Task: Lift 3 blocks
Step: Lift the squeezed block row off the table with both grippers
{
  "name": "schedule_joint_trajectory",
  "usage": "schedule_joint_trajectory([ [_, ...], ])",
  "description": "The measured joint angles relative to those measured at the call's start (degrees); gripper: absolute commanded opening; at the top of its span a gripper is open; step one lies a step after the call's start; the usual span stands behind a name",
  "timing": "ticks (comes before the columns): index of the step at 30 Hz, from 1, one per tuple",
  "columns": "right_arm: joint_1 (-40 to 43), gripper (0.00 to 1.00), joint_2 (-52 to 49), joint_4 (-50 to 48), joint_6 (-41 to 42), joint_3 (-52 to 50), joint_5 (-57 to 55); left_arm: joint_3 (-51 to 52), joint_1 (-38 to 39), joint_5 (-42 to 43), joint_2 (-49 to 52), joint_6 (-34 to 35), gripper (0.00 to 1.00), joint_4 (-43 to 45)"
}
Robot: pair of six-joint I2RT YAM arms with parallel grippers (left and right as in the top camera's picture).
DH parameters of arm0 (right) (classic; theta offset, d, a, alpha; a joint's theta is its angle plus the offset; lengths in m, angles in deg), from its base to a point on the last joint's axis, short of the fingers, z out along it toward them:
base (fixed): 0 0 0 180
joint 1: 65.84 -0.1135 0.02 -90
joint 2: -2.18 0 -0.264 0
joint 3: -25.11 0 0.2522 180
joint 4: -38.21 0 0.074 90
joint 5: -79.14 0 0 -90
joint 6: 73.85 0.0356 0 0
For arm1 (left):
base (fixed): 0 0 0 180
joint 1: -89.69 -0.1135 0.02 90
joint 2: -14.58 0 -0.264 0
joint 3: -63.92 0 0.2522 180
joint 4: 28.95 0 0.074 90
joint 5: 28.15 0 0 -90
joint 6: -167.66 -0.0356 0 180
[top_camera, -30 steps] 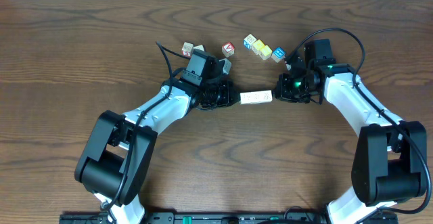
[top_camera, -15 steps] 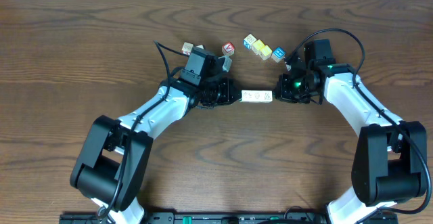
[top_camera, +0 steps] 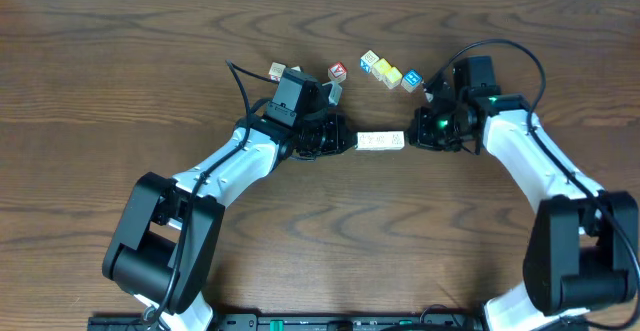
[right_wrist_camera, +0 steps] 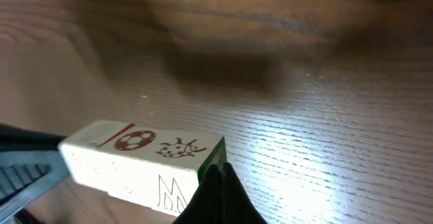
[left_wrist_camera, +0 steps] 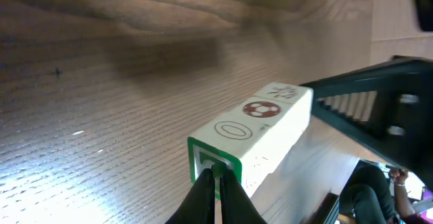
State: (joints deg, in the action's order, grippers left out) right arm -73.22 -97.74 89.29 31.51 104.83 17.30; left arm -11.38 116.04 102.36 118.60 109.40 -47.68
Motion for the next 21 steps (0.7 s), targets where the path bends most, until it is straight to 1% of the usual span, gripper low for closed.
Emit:
schedule_joint_trajectory([
  [5,0.0,0.01,2.2,0.0,0.0,0.0,-0.1,0.0,-0.1,0.1,0.0,0.3,0.07,0.2],
  [12,-1.2,0.01,2.2,0.0,0.0,0.1,-1.3,0.0,-0.5,0.0,-0.1,1.1,0.07,0.0],
  [21,-1.2,0.01,2.2,0.0,0.2,0.1,-2.0,0.1,-0.5,1.1,-3.1,1.1,0.07,0.1],
])
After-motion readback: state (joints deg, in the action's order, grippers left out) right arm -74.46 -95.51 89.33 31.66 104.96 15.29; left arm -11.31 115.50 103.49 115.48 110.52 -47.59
